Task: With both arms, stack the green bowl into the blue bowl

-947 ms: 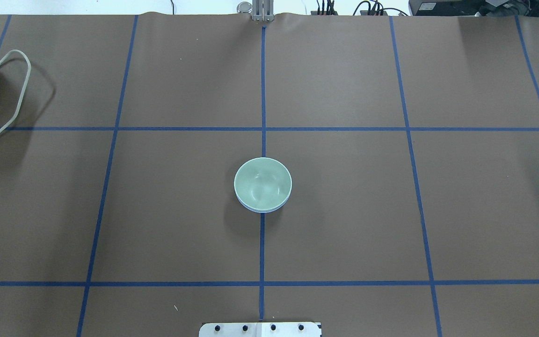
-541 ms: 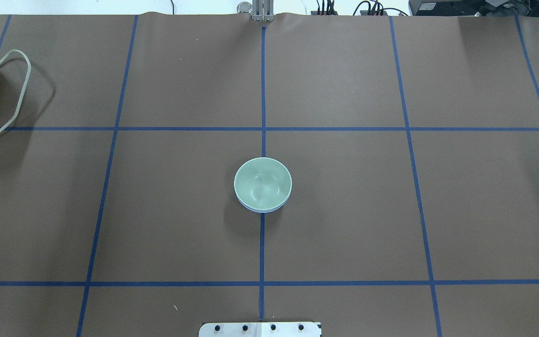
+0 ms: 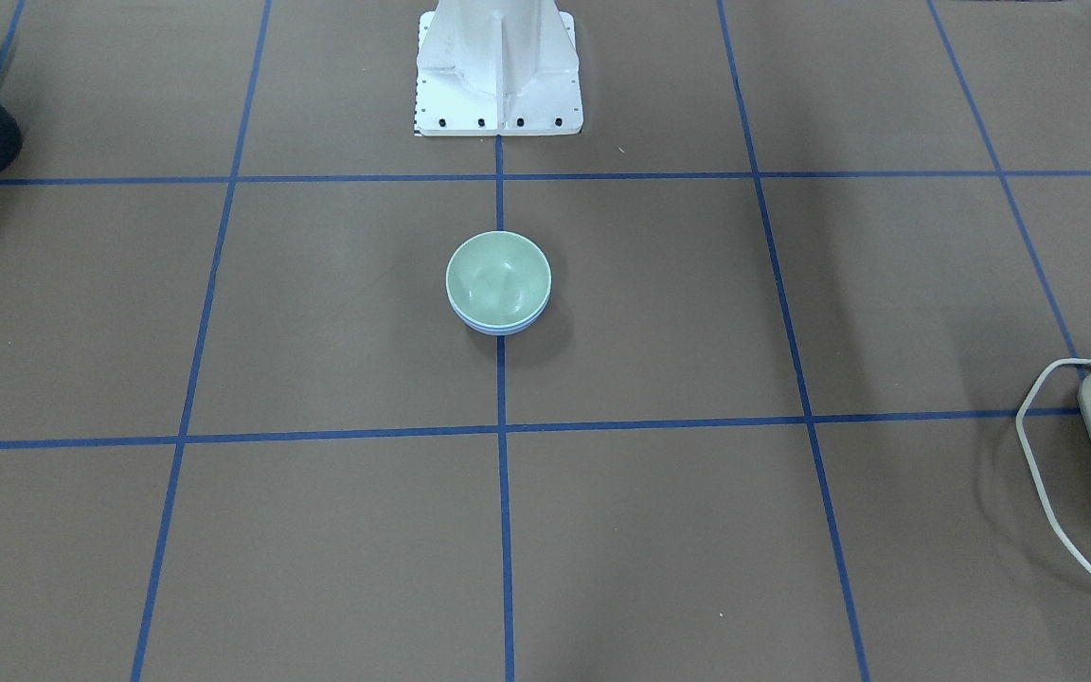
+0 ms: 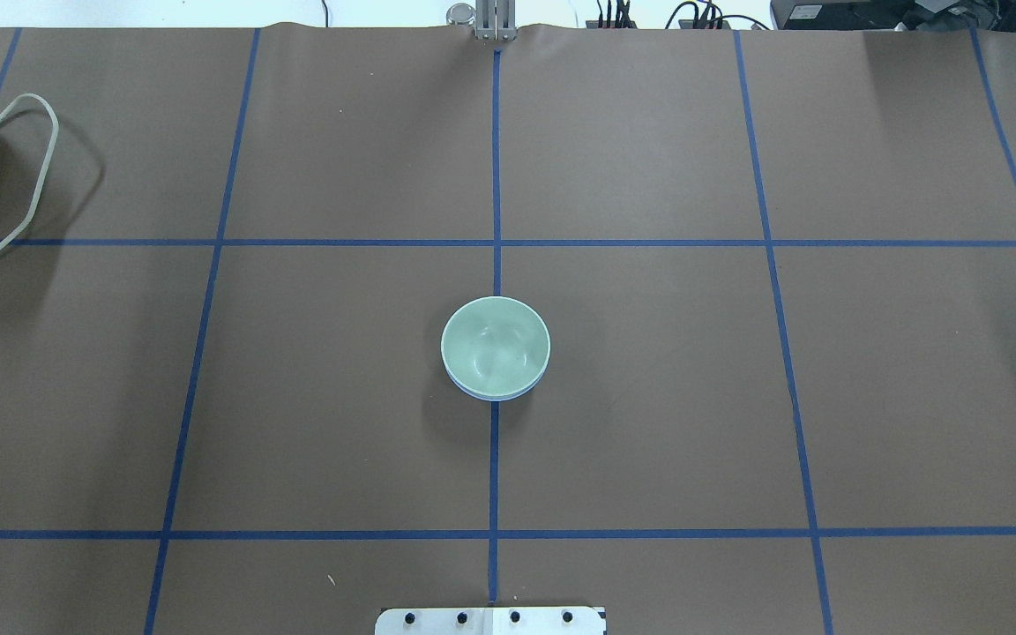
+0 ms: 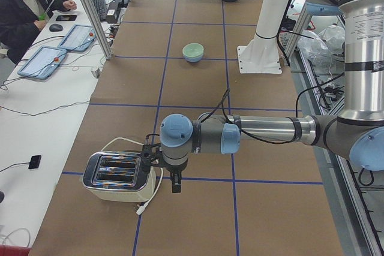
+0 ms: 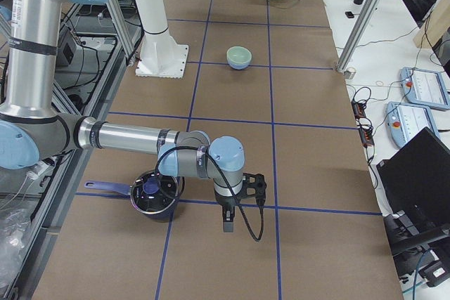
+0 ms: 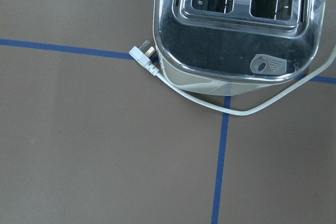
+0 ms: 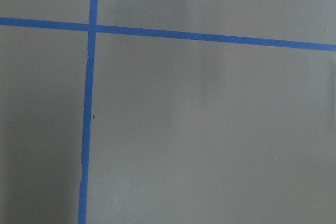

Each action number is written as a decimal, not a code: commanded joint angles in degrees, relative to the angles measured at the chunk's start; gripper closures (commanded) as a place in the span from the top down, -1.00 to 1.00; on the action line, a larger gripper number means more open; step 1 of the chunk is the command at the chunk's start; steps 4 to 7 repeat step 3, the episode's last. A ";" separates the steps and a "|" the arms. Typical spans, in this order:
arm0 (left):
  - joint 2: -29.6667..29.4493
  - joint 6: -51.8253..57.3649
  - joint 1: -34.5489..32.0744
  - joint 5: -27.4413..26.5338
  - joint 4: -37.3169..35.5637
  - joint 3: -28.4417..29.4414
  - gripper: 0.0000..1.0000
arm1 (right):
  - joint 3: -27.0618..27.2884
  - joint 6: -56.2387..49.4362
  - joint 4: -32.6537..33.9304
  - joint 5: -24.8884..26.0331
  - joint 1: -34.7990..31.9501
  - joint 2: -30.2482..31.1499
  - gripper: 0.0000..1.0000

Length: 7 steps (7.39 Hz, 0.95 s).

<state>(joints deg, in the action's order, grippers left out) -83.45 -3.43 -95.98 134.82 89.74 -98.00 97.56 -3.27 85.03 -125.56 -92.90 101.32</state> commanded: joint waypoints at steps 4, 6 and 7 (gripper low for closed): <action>0.56 0.00 0.09 0.00 0.00 0.00 0.97 | 0.00 -0.24 -0.04 -0.03 0.00 0.28 1.00; 0.56 0.00 0.09 0.00 0.00 0.00 0.97 | 0.00 -0.24 -0.04 -0.03 0.00 0.28 1.00; 0.56 0.00 0.09 0.00 0.00 0.00 0.97 | 0.00 -0.24 -0.04 -0.03 0.00 0.28 1.00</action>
